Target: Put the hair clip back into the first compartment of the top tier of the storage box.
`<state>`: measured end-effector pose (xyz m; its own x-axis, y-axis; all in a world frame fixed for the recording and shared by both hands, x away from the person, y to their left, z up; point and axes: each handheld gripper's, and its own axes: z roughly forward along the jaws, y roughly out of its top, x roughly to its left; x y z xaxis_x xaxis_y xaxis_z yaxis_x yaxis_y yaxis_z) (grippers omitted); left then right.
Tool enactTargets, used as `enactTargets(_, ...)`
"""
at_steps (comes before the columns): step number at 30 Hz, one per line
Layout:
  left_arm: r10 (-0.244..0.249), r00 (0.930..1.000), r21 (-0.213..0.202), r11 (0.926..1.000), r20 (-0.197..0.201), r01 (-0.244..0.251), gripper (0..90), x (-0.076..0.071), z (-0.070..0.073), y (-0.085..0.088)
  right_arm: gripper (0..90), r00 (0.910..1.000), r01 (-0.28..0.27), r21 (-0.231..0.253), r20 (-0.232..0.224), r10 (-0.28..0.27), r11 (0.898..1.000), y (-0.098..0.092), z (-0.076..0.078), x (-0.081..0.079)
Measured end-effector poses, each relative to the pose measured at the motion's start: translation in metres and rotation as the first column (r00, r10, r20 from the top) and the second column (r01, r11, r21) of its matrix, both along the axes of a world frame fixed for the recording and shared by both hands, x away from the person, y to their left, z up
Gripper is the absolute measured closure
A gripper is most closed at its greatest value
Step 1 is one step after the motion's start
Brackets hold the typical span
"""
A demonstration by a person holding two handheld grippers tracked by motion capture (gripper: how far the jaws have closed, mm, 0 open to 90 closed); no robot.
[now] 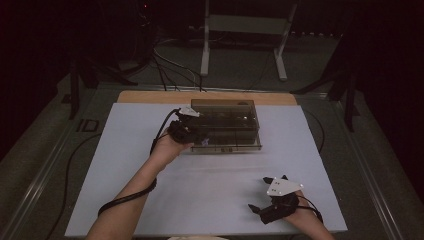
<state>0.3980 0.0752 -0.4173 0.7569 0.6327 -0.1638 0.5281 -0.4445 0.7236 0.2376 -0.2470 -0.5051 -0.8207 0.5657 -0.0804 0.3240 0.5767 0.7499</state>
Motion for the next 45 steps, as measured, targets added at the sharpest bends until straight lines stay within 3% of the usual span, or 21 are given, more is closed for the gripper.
enactTargets(10,0.027,0.9995,-0.001,0.9996,0.017,-0.027,53.0,-0.004,0.002,0.002,0.6,1.0000,0.001,0.003,0.000,-0.001,1.000,-0.001,0.000,0.000)
enactTargets(26,0.076,0.9971,-0.017,0.9970,0.013,-0.075,19.4,-0.012,0.009,0.025,0.6,1.0000,0.003,0.003,-0.002,-0.003,1.000,0.000,0.000,0.000)
enactTargets(31,0.076,0.9970,-0.034,0.9965,0.015,-0.076,13.8,-0.016,0.014,0.034,0.6,1.0000,0.002,0.002,-0.002,-0.002,1.000,0.000,0.000,0.000)
enactTargets(34,0.039,0.9992,-0.063,0.9972,0.003,-0.039,1.9,-0.018,0.016,0.042,0.7,1.0000,0.002,0.002,-0.002,-0.002,1.000,0.000,0.000,0.000)
enactTargets(45,0.043,0.9991,-0.076,0.9962,0.006,-0.042,0.1,-0.028,0.012,0.060,0.6,1.0000,0.001,0.004,-0.005,-0.001,1.000,0.001,0.000,0.000)
